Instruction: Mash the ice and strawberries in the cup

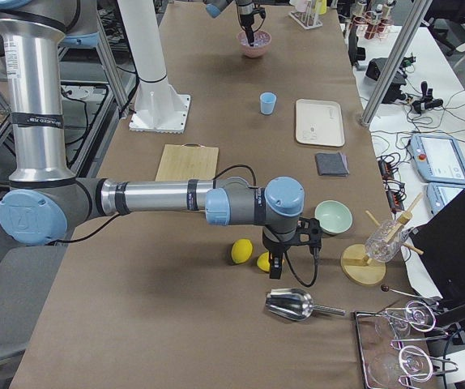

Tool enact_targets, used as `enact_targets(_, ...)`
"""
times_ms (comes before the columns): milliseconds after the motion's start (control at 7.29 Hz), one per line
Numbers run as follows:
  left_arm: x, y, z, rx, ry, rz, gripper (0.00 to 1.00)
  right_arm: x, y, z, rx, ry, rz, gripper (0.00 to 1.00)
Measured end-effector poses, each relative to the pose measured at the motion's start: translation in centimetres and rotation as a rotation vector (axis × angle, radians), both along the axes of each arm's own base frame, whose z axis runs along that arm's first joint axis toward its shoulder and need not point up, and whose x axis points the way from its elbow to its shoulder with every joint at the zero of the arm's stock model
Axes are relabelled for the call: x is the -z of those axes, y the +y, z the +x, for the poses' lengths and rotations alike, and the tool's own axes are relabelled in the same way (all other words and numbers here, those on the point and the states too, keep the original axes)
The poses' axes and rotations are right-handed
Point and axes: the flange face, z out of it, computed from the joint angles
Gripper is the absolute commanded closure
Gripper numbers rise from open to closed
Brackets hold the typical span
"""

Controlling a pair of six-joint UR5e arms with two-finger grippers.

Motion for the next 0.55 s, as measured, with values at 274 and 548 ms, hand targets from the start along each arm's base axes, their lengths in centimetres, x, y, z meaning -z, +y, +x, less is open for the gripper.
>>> enact_targets(274, 0.05, 0.22, 0.33, -0.007, 0.001, -0.002, 0.64, 0.05, 0.00, 0.01, 0.000, 0.000, 0.001, 0.00)
enact_targets(548, 0.08, 0.35, 0.44, -0.010, 0.002, -0.002, 0.98, 0.01, 0.05, 0.03, -0.001, 0.000, 0.000, 0.00)
